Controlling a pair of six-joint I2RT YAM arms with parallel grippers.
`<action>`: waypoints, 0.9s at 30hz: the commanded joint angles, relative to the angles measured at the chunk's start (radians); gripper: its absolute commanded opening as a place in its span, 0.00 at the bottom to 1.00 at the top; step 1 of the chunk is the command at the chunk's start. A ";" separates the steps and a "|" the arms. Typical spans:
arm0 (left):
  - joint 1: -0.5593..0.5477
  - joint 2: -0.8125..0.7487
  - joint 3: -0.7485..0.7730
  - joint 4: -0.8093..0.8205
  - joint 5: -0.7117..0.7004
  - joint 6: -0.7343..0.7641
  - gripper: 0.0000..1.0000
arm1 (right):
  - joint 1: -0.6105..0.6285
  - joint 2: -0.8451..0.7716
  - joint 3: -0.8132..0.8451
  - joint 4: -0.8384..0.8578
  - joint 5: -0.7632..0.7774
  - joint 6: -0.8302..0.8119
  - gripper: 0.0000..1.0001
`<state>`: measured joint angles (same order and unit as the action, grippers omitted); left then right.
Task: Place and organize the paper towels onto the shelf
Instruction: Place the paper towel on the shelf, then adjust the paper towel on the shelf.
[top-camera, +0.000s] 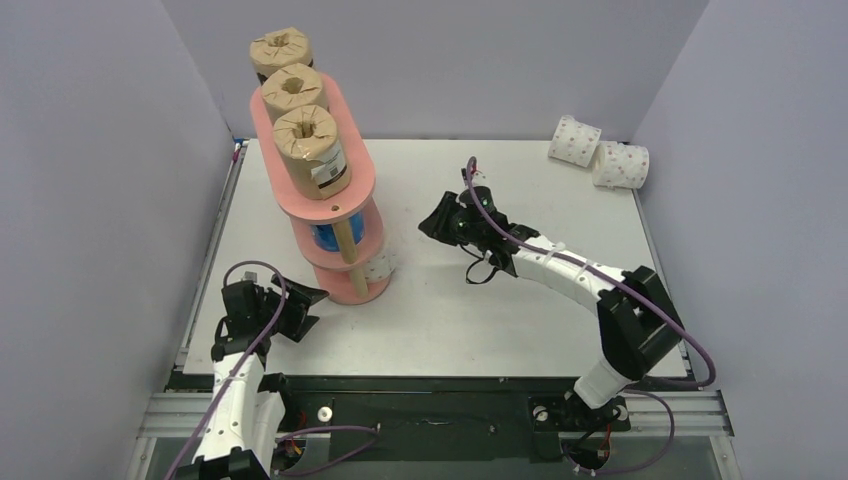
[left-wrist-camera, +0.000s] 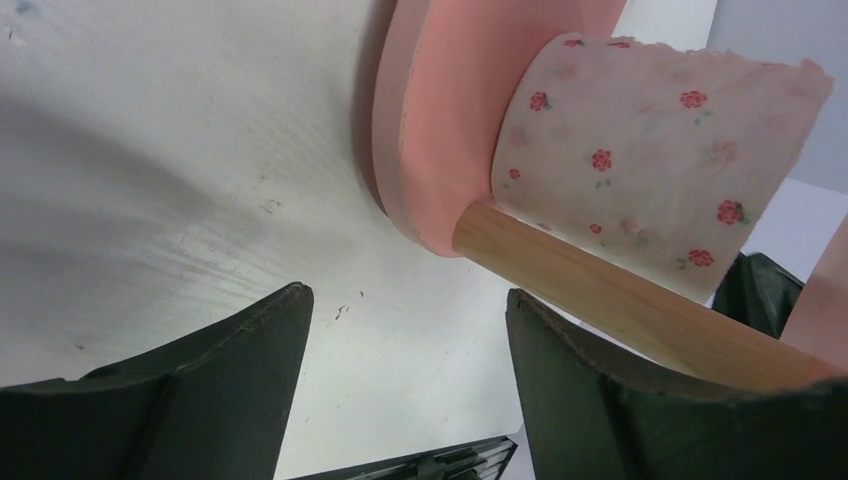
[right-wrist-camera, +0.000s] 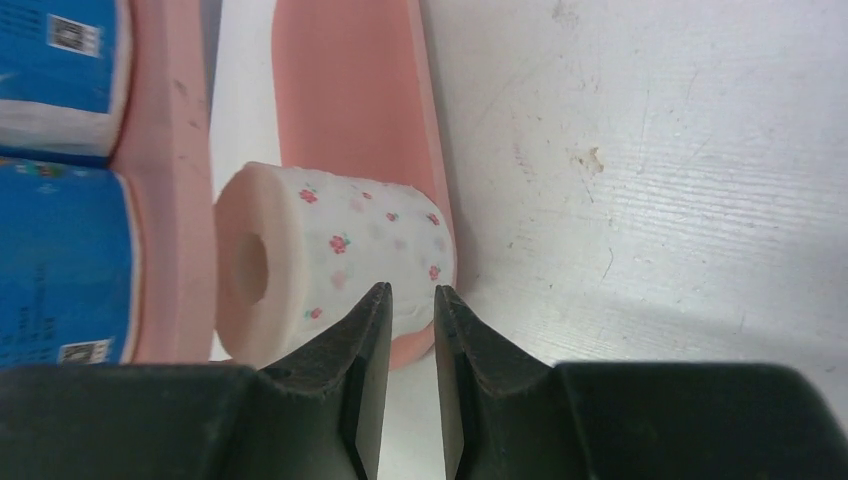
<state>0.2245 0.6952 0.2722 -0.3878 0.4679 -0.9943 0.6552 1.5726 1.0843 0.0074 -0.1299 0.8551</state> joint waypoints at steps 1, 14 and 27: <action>0.008 -0.016 0.065 0.085 -0.003 -0.009 0.61 | 0.006 0.071 0.020 0.123 -0.056 0.016 0.19; 0.017 0.027 0.063 0.270 -0.013 -0.088 0.16 | 0.042 0.242 0.147 0.168 -0.107 0.043 0.18; 0.018 0.094 0.067 0.327 -0.025 -0.098 0.15 | 0.106 0.336 0.240 0.134 -0.131 0.046 0.17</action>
<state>0.2344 0.7826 0.2939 -0.1345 0.4522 -1.0893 0.7383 1.8988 1.2774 0.1173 -0.2409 0.8974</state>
